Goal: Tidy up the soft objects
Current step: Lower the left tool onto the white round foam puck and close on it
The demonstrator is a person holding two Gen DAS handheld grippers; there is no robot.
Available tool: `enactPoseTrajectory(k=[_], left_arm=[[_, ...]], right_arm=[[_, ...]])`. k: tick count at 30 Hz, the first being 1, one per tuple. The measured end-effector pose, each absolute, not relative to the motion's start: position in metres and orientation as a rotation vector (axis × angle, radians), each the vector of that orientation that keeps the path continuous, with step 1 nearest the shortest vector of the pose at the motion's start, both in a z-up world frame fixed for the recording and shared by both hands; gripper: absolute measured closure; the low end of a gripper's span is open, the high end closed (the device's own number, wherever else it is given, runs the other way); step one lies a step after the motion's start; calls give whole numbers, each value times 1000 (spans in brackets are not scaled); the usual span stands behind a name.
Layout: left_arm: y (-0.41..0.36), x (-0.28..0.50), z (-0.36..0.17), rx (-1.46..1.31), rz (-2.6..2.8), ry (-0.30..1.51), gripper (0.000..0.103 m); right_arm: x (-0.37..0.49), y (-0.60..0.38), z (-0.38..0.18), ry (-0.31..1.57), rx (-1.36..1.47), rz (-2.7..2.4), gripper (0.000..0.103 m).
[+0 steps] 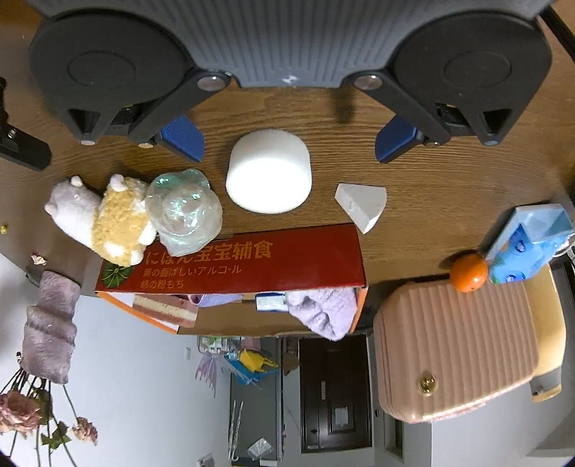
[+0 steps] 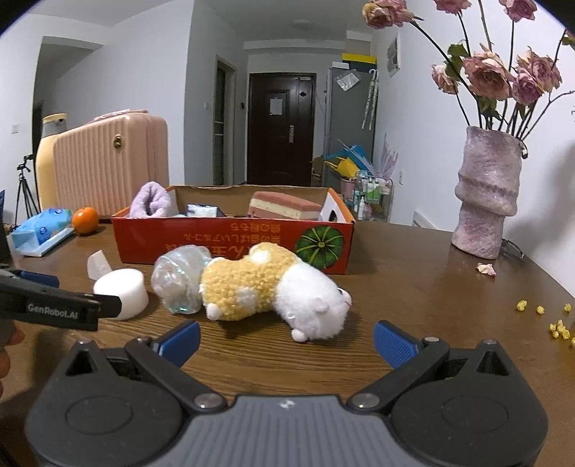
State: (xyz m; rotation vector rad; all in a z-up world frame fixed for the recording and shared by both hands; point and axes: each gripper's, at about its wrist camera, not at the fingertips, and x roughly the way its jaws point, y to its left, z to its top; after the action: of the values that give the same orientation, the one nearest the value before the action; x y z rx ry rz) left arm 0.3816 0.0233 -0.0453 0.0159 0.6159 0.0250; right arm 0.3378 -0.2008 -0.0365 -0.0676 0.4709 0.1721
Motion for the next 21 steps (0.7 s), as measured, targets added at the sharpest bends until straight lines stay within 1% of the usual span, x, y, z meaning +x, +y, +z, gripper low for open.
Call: enactPoseTrajectory(k=[11, 12, 13, 14, 16, 21], left_arm=[[27, 423, -55, 4, 31, 663, 1], [27, 425, -56, 1, 22, 670, 4], [27, 427, -56, 0, 16, 673, 14], [27, 428, -56, -1, 9, 674, 21], [26, 429, -57, 1, -7, 672, 44], [26, 430, -59, -2, -23, 693, 44]], right_arm=[[344, -205, -41, 488, -62, 135, 0], [345, -205, -42, 491, -63, 135, 0], [345, -205, -42, 494, -64, 134, 0], [345, -204, -42, 496, -65, 133, 0], [346, -204, -43, 498, -66, 131, 0], [346, -204, -43, 500, -67, 132, 0]])
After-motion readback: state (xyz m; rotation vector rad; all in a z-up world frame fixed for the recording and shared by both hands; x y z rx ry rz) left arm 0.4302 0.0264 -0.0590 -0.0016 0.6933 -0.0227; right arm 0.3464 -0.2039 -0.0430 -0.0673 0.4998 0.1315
